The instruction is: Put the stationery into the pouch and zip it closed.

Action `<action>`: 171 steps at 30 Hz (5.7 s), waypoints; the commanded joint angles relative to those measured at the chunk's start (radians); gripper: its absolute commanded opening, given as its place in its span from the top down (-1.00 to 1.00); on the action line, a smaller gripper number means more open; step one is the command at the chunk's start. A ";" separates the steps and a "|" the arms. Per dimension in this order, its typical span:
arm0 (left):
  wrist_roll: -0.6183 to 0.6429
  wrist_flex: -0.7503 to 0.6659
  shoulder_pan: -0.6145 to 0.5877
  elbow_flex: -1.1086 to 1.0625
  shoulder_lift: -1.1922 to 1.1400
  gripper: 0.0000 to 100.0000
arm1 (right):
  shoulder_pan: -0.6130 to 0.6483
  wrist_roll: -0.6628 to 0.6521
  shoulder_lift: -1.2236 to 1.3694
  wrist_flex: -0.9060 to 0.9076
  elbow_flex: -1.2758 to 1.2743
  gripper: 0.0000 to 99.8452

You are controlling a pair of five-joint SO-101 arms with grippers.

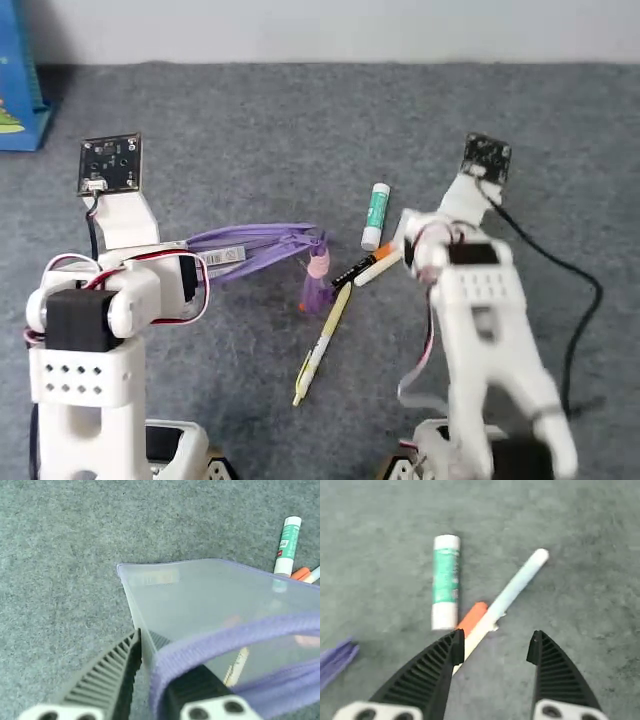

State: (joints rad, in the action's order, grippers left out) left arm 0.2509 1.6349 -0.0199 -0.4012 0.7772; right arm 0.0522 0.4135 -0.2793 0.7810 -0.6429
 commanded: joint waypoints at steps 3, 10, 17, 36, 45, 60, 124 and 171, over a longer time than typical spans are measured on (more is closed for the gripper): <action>0.012 0.002 0.003 0.005 -0.005 0.97 | -0.051 0.020 0.320 -0.016 0.262 0.59; 0.012 0.000 0.003 0.005 -0.005 0.97 | -0.061 0.021 0.581 -0.016 0.479 0.59; 0.012 0.000 0.003 0.004 -0.005 0.97 | -0.062 0.017 0.745 0.041 0.618 0.67; 0.012 -0.002 0.003 0.002 -0.005 0.97 | -0.082 -0.063 0.432 0.521 0.723 0.98; 0.012 -0.003 0.005 0.002 -0.005 0.97 | 0.002 -0.091 0.027 0.634 0.586 0.98; 0.012 -0.003 0.003 0.002 -0.005 0.97 | 0.314 -0.178 -0.969 0.153 -0.064 0.98; 0.011 -0.003 0.003 0.001 -0.005 0.97 | 0.380 -0.072 -1.144 -0.344 -0.344 0.82; 0.011 -0.002 0.003 -0.001 -0.005 0.97 | 0.077 0.137 0.645 0.163 0.582 0.87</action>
State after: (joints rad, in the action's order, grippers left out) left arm 0.2509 1.6349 -0.0199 -0.4012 0.7772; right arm 0.1258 0.5409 0.3713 0.9360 -0.1335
